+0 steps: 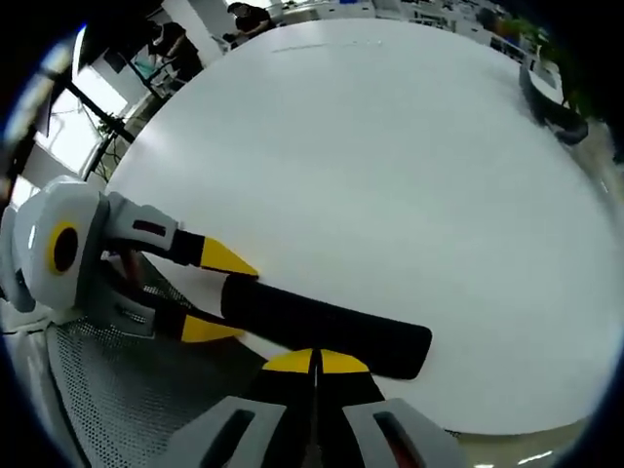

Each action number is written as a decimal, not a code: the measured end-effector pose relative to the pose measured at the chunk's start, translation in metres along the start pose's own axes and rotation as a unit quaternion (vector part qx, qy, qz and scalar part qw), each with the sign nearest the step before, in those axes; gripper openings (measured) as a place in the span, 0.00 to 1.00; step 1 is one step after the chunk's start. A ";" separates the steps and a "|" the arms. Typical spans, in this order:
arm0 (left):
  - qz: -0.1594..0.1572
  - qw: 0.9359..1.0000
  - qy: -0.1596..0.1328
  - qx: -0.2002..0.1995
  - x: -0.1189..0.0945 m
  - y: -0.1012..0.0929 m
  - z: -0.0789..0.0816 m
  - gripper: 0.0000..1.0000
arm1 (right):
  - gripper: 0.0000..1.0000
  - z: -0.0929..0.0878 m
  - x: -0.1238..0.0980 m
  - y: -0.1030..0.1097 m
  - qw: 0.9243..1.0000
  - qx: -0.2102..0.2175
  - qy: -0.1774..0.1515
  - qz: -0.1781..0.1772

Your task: Press the specified remote control buttons in sequence, fully releasing each button before pressing the next.

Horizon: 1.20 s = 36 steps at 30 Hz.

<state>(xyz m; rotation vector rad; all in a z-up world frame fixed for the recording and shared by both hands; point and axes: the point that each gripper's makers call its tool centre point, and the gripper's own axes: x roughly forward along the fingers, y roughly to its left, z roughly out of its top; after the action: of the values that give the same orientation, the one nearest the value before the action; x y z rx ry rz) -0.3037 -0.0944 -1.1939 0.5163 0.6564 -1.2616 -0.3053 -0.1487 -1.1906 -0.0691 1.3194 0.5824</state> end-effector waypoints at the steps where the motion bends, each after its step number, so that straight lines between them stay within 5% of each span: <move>1: 0.000 1.000 0.000 -0.001 0.000 0.000 0.000 0.25 | 0.00 0.000 0.000 0.000 1.000 0.002 0.000 0.001; 9: 0.001 1.000 0.000 -0.001 0.000 0.000 0.000 0.25 | 0.00 0.000 -0.001 0.004 1.000 0.020 0.002 0.018; 18: -0.001 1.000 -0.005 0.012 0.001 -0.002 0.002 0.24 | 0.00 0.013 -0.004 0.007 0.998 0.021 -0.039 0.036; 36: -0.014 1.000 -0.010 0.019 0.004 -0.007 0.004 0.24 | 0.00 0.009 0.001 0.011 0.999 0.019 -0.025 0.045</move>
<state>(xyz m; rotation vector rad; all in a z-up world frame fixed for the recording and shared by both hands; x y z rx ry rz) -0.3093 -0.1014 -1.1938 0.5262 0.6261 -1.3061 -0.3018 -0.1349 -1.1861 0.0359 1.2901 0.6307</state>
